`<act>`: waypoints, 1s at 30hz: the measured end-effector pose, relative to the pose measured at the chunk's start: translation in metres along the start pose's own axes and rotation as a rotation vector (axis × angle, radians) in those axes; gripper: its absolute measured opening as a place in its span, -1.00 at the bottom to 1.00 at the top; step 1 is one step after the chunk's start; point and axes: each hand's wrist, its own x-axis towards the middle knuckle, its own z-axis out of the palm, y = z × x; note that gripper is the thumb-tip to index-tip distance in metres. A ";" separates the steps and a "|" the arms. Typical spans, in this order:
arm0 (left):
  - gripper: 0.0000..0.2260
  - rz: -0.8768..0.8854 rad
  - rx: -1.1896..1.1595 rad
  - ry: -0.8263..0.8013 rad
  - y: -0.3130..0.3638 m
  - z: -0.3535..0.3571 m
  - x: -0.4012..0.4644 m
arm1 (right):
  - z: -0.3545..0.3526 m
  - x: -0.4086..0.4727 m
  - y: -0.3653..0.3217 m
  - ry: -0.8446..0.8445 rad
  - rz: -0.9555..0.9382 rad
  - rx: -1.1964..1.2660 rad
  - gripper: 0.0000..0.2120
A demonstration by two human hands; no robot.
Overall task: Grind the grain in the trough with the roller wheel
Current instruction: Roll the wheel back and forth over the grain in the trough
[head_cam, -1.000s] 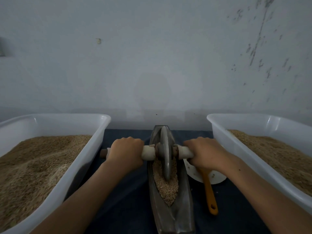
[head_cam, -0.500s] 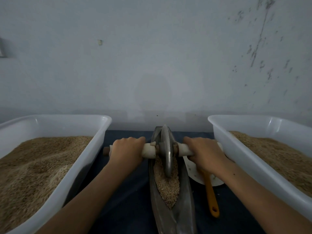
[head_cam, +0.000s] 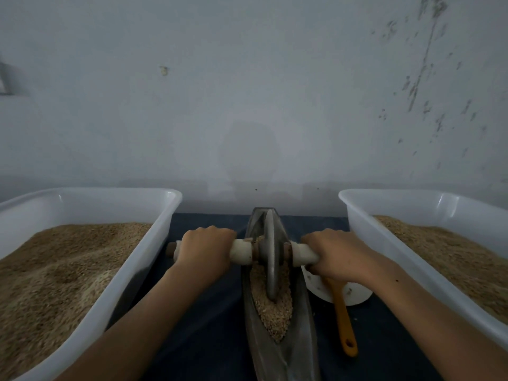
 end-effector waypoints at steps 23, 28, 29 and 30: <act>-0.79 -0.013 0.041 -0.081 -0.001 -0.005 -0.001 | -0.002 0.002 0.000 -0.022 0.010 -0.028 -0.85; -0.82 -0.051 -0.002 0.072 0.003 0.000 -0.005 | 0.014 0.006 -0.001 0.250 0.023 -0.041 -0.86; -0.81 -0.048 0.000 0.082 0.003 0.000 -0.005 | 0.015 0.006 0.000 0.255 0.021 -0.035 -0.86; -0.81 -0.045 0.002 0.078 0.003 -0.001 -0.005 | 0.015 0.005 0.000 0.251 0.020 -0.028 -0.87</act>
